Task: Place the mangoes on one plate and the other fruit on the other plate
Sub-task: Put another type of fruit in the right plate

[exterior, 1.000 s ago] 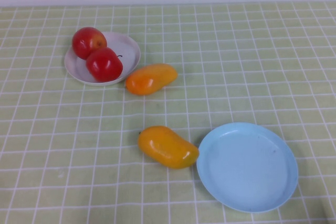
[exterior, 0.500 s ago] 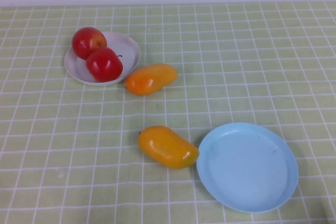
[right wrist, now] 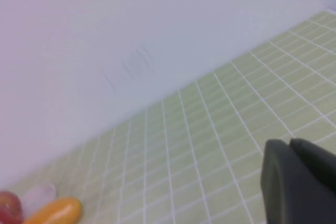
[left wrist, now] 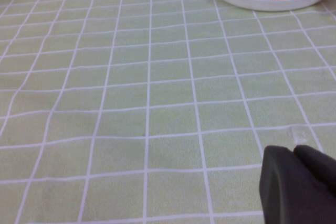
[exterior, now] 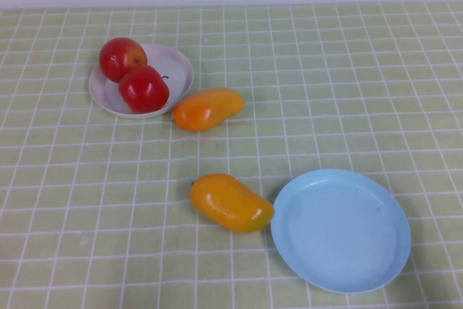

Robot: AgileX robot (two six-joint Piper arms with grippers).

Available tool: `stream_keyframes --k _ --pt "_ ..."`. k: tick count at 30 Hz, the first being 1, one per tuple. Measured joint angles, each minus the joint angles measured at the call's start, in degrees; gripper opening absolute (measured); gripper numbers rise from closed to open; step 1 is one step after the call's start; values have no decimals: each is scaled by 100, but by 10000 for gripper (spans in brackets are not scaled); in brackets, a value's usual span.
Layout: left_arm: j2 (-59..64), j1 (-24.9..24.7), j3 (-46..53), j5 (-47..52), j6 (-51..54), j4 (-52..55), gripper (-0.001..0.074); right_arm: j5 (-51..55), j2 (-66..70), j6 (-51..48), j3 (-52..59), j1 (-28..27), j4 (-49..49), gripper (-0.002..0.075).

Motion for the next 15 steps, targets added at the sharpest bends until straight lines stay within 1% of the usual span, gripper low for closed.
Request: stream_keyframes --k 4,7,11,13,15 --pt "0 0 0 0 24 0 0 -146 0 0 0 0 411 -16" --pt "0 0 0 0 24 0 0 -2 0 0 0 0 815 -16" --pt "0 0 0 0 24 0 0 745 121 0 -406 0 931 -16" --pt "0 0 0 0 24 0 0 1243 476 0 -825 0 876 -15" --pt "0 0 0 0 24 0 0 1964 1048 0 -1366 0 635 -16"
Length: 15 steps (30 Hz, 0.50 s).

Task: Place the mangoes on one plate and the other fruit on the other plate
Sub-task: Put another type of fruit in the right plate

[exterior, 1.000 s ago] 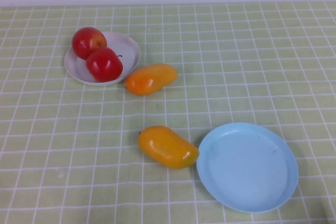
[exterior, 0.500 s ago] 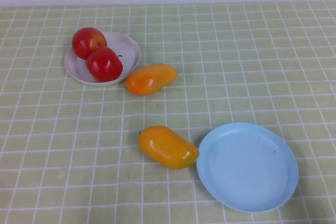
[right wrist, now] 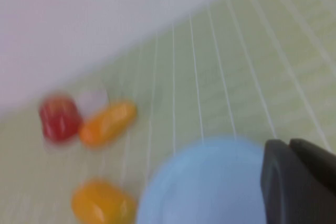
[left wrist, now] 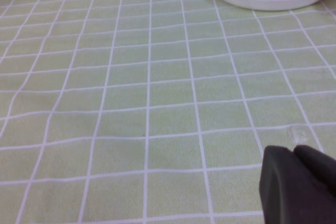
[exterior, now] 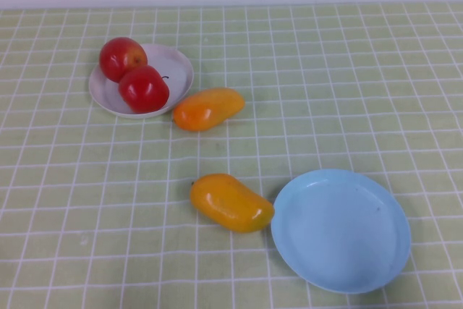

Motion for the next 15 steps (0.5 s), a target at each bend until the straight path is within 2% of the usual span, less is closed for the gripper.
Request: stream_keyframes --k 6,10,15 --pt "0 0 0 0 0 0 0 2101 1801 -260 -1464 0 -859 -16" --pt "0 0 0 9 0 0 0 2655 2637 -813 -2055 0 -993 -16" --pt "0 0 0 9 0 0 0 2869 3537 -1388 -2599 0 -1004 -16"
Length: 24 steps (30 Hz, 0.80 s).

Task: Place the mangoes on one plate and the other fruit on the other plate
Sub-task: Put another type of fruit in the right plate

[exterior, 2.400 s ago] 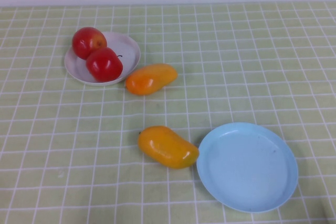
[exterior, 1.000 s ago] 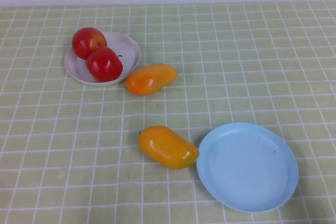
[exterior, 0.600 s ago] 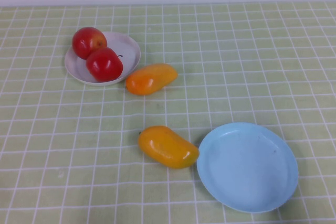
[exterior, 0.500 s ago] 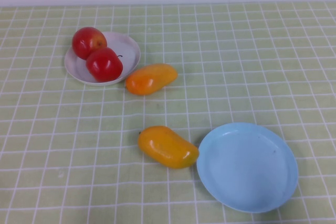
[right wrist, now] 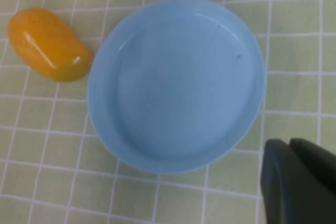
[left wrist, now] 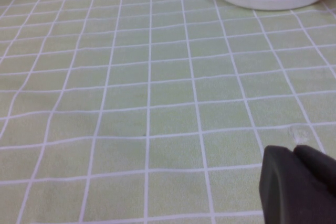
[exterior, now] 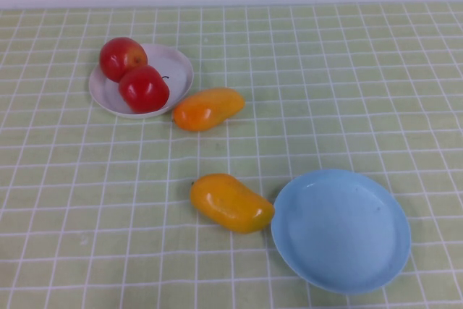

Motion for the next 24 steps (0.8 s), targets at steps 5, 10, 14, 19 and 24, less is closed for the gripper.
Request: stream_keyframes --k 5,10,14,19,24 --pt "0 0 0 0 0 0 0 -26 798 -223 -318 550 -54 -15" --pt "0 0 0 0 0 7 0 -59 1790 -248 -937 1828 -523 -15" --pt "0 0 0 0 0 7 0 -84 2690 -248 -1703 2844 -1056 26" --pt "0 0 0 0 0 7 0 -125 3879 -493 -2824 3766 -1419 241" --pt "0 0 0 0 0 7 0 -218 4943 -708 -3835 4219 -1490 587"
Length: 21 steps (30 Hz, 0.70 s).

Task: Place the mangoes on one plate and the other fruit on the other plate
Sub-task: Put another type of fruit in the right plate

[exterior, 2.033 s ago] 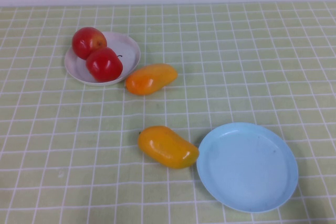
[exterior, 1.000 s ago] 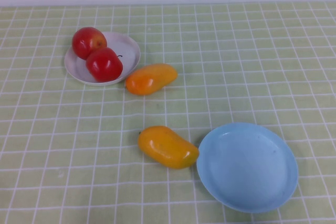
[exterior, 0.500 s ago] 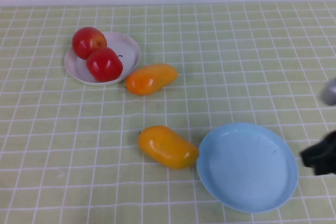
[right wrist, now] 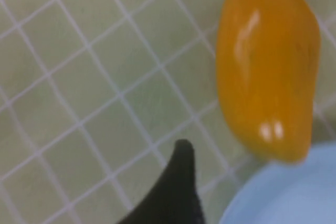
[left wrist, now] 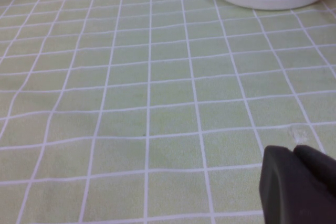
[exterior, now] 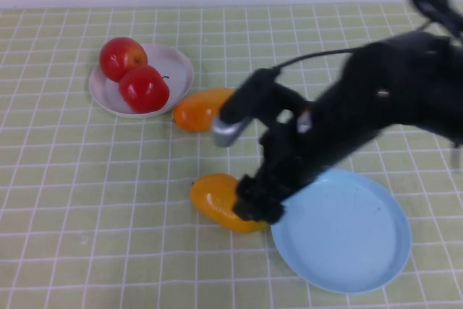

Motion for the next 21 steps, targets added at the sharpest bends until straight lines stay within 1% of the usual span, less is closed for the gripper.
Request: stream_keyframes --k 2,5,12,21 --pt "0 0 0 0 0 0 0 -55 361 -11 -377 85 -108 648" --pt "0 0 0 0 0 0 0 -80 921 -19 -838 121 -304 676" --pt "0 0 0 0 0 0 0 -104 1813 -19 -1469 132 -614 687" --pt "0 0 0 0 0 0 0 -141 2332 0 -1586 132 -709 687"
